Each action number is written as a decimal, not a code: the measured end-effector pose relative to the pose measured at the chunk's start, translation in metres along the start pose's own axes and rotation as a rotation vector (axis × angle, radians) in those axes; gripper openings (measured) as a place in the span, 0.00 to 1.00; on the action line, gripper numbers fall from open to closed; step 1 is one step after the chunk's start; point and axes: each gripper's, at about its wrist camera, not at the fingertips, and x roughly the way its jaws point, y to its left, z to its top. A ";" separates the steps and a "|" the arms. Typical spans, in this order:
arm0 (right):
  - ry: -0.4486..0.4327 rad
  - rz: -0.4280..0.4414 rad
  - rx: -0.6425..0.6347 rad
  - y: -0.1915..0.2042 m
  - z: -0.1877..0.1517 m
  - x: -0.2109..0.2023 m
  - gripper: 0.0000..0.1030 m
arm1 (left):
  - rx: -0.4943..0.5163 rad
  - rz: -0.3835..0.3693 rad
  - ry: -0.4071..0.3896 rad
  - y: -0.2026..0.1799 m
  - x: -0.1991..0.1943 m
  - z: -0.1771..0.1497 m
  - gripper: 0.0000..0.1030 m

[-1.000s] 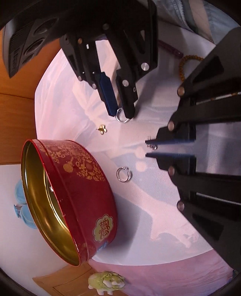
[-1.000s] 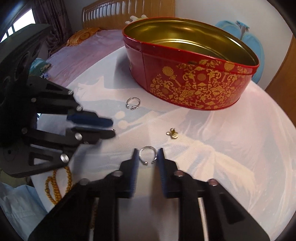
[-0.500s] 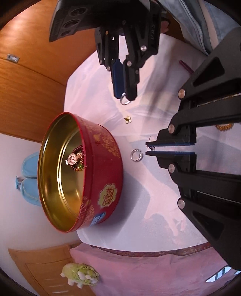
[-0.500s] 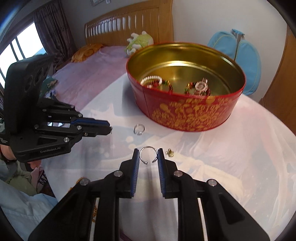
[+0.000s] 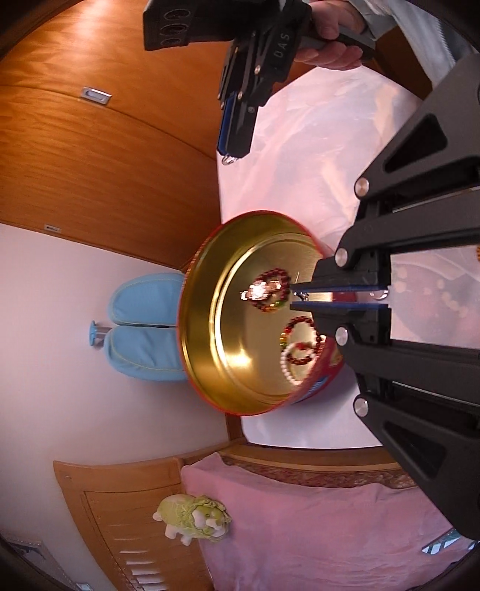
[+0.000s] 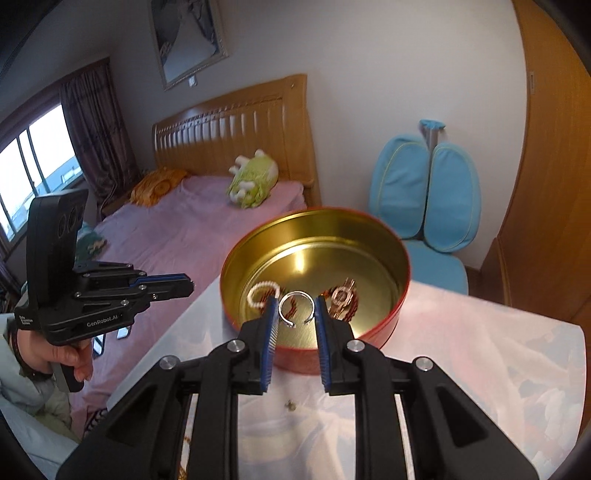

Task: Organize jewelry
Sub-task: 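Carry the ring and earring over the tin and lower them inside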

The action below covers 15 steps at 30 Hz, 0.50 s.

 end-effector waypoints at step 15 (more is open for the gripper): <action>0.030 -0.018 0.046 -0.032 0.030 0.028 0.21 | -0.010 -0.026 0.045 0.019 0.046 0.042 0.04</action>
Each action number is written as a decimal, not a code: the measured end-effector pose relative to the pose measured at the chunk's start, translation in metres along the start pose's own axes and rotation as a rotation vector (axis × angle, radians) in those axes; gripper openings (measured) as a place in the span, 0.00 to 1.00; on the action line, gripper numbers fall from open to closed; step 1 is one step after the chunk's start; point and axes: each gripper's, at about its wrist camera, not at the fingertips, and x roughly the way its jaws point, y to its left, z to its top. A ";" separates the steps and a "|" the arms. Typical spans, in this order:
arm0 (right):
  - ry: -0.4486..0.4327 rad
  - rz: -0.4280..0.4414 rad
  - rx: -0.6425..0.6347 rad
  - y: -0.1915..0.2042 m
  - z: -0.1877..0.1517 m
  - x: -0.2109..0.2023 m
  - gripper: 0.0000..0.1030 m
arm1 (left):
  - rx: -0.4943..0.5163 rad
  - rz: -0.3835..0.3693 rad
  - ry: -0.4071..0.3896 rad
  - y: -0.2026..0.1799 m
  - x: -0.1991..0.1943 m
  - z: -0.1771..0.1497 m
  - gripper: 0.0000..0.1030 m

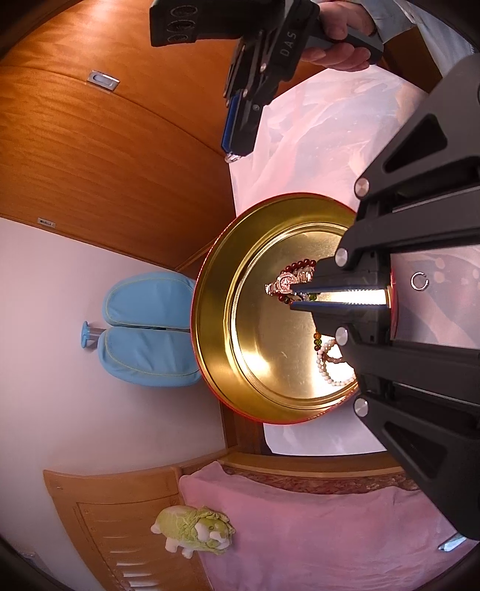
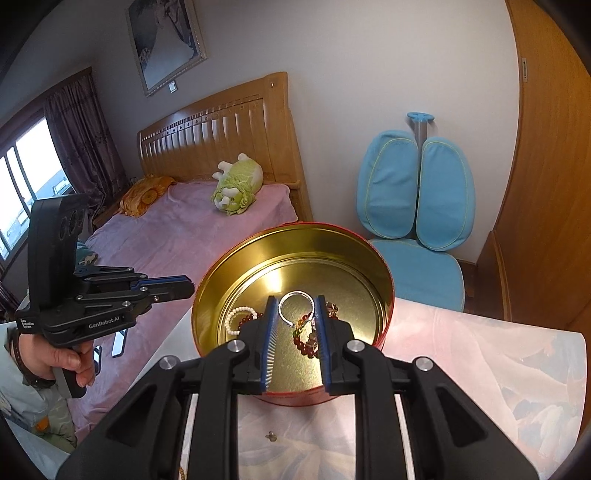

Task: Organize jewelry
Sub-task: 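Carry the ring and earring over the tin and lower them inside, then open both tools to drop the ring and earring into the tin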

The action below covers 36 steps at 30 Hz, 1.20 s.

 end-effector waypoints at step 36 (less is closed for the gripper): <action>0.526 0.069 0.107 -0.038 0.028 0.166 0.21 | 0.112 0.038 0.462 0.025 0.123 0.006 0.04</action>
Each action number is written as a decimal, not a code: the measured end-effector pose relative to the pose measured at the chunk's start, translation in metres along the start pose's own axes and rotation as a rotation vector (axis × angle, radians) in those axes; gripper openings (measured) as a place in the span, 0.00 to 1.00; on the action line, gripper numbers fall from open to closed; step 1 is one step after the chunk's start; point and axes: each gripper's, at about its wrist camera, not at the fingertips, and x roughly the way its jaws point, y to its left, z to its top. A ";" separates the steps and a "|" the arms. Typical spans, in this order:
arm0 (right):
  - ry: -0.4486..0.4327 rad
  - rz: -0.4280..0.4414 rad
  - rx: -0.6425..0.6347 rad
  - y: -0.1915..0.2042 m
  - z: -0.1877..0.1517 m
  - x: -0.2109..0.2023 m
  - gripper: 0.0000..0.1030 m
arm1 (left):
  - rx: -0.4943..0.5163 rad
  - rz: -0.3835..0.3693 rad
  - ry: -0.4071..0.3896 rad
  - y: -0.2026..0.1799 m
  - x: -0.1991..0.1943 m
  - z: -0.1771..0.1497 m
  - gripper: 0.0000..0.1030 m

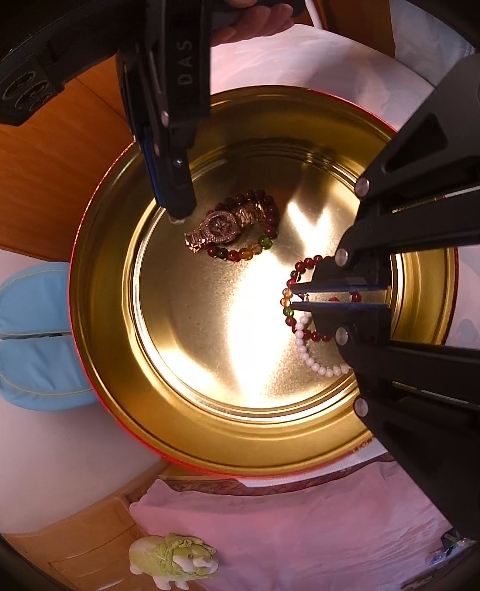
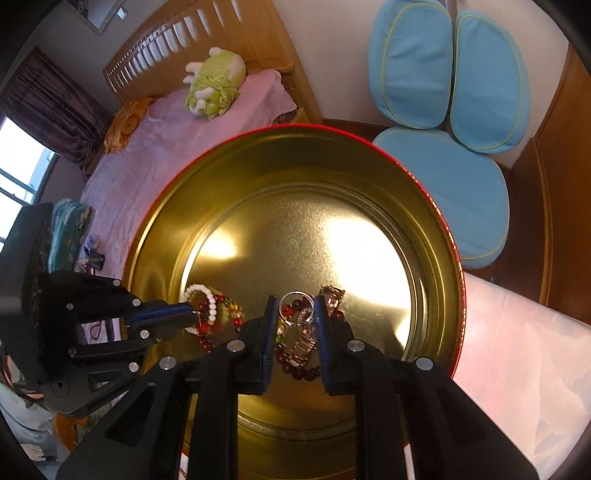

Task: Organize jewelry
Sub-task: 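Open both tools to drop the ring and earring into the tin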

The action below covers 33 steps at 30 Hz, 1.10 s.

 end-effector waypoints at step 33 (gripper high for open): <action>-0.032 -0.015 0.030 0.001 0.022 0.020 0.56 | 0.086 0.113 0.004 -0.016 0.022 0.033 0.60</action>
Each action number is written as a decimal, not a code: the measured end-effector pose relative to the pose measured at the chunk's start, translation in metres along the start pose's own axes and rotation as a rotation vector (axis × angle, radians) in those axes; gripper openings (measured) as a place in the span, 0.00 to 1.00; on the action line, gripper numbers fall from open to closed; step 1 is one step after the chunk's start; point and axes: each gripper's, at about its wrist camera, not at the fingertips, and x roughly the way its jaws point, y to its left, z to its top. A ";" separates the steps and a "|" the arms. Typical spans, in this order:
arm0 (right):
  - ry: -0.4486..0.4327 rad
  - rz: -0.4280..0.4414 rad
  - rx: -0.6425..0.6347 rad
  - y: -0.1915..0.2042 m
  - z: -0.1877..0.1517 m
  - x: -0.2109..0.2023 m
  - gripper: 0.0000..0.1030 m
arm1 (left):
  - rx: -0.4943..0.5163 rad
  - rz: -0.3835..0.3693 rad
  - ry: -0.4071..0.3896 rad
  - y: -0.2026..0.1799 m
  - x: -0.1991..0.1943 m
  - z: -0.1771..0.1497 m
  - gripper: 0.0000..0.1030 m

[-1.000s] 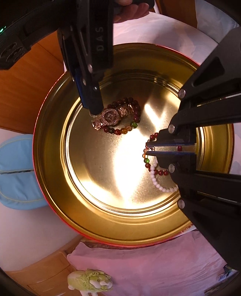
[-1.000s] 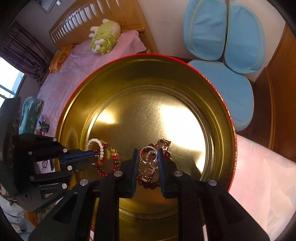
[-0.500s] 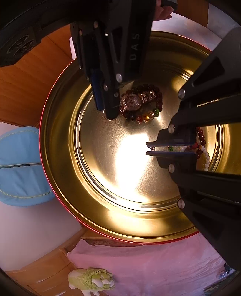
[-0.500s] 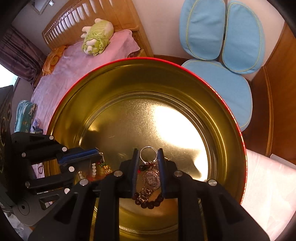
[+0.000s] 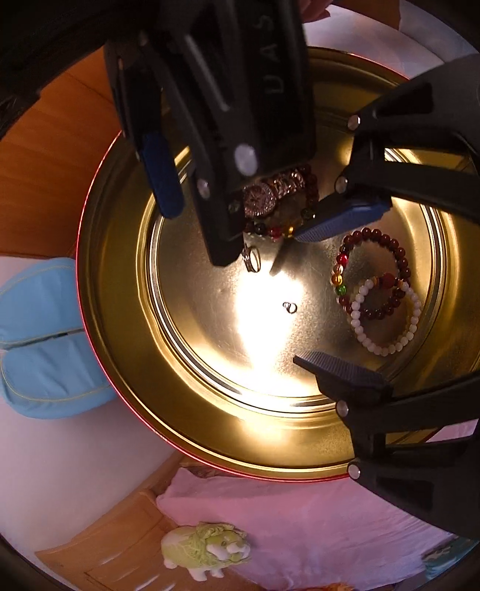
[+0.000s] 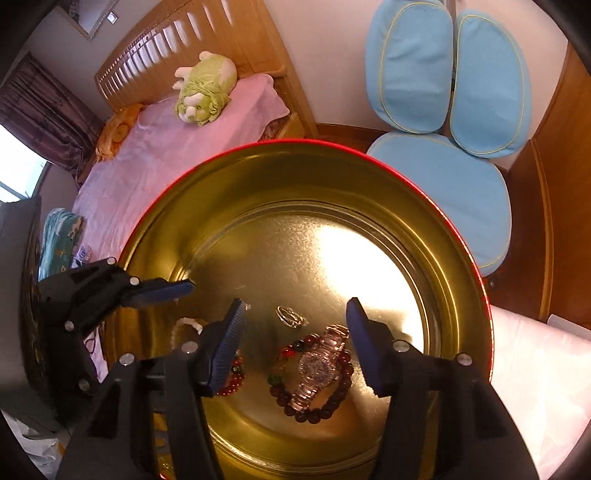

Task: Organize jewelry
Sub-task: 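Open both tools to drop the ring and earring into the tin, then withdraw both tools from the tin toward the remaining ring and earring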

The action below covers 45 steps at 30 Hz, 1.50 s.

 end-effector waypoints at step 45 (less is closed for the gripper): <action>-0.334 0.063 0.047 0.018 -0.152 -0.113 0.89 | -0.181 -0.077 -0.215 -0.031 -0.085 -0.157 0.76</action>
